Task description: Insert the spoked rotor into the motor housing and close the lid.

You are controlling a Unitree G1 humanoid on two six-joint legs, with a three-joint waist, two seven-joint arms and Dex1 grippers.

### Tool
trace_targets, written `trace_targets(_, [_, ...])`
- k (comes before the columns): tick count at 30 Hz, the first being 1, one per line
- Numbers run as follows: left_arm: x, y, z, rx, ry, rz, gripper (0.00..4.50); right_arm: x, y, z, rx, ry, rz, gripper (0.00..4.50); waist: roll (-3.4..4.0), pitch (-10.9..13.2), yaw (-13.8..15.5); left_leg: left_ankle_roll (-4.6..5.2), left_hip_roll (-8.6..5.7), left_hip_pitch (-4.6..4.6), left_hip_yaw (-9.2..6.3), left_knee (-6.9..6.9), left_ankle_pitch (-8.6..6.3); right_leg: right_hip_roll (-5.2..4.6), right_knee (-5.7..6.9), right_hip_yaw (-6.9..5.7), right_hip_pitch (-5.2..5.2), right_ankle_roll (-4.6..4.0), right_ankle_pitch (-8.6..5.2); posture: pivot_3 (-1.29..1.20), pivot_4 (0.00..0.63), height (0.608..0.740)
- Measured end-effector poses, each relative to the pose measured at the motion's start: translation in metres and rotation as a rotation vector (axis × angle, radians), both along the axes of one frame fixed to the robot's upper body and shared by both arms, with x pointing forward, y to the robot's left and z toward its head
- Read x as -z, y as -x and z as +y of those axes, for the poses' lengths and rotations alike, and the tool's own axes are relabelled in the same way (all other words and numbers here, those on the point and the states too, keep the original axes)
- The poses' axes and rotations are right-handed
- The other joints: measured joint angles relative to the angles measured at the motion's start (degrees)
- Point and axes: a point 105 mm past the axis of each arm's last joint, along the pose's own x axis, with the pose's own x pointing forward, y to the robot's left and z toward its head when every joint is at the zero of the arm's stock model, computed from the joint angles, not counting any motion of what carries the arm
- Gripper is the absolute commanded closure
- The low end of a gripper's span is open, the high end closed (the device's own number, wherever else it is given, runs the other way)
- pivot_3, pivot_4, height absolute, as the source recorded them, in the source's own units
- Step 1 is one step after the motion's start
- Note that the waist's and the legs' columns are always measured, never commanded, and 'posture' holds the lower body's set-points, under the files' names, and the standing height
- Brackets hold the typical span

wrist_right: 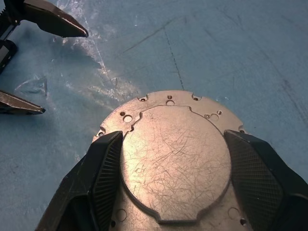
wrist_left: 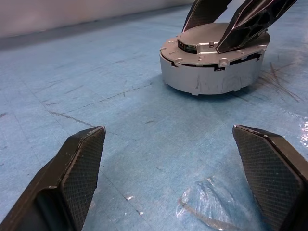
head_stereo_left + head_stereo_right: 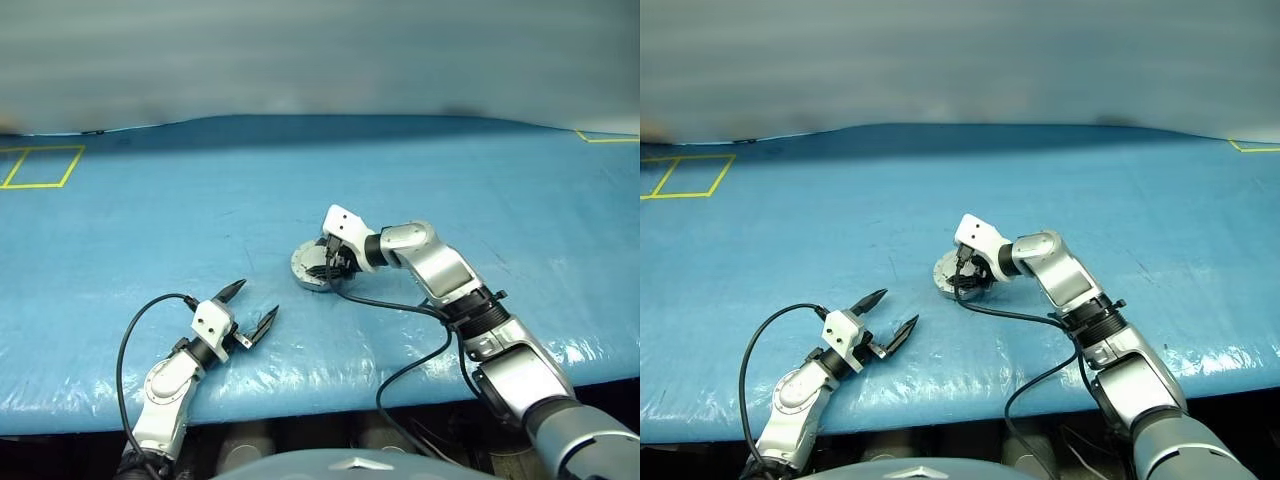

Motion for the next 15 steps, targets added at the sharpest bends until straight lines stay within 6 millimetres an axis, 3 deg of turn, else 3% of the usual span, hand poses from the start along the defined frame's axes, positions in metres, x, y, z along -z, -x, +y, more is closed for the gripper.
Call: trace_targets(15, [-0.0010,0.0017,-0.0003,-0.005,0.000,0.015,0.00,-0.0046,0.0017,0.0046,0.039,-0.107,0.104,1.49,0.01,0.0,0.0,0.00,-0.01,-0.37,-0.02,0.03,0.01,0.04,0.01,0.02,-0.03,-0.21,0.17,0.00,0.150,0.740])
